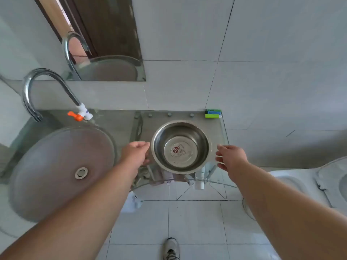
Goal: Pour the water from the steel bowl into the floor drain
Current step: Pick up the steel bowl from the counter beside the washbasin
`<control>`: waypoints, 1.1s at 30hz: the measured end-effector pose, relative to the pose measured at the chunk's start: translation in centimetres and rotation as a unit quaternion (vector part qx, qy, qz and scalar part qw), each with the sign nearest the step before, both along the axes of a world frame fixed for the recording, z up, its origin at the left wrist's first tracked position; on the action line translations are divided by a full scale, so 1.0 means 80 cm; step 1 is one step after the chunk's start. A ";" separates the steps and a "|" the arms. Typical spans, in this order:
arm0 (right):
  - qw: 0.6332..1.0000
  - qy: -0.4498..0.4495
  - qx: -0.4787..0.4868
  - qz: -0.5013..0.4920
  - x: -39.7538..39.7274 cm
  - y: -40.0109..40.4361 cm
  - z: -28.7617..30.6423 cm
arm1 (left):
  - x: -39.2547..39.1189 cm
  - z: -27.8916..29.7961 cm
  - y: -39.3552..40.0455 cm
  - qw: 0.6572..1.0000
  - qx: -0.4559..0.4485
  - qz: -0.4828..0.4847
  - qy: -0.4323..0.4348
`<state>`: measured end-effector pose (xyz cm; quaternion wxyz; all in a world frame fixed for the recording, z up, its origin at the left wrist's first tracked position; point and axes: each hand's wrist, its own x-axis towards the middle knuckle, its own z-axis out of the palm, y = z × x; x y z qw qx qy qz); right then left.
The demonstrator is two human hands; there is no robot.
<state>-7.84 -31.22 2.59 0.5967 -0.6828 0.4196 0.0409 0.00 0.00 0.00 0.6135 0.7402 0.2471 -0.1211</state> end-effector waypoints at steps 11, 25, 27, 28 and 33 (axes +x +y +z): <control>0.999 0.019 0.038 -0.017 0.035 0.013 -0.015 | 0.019 -0.023 -0.007 0.998 -0.041 -0.032 0.024; 0.999 -0.009 0.008 -0.030 0.037 -0.001 -0.042 | 0.021 -0.042 -0.014 0.998 -0.022 -0.061 -0.001; 0.999 -0.017 0.011 -0.037 0.038 -0.009 -0.041 | 0.019 -0.035 -0.022 0.998 -0.026 -0.058 -0.011; 0.999 -0.021 0.012 -0.041 0.037 -0.015 -0.040 | 0.017 -0.031 -0.029 0.998 -0.031 -0.058 -0.017; 0.998 -0.036 0.005 -0.045 0.029 -0.057 -0.023 | 0.006 -0.017 -0.070 0.997 -0.030 -0.068 -0.036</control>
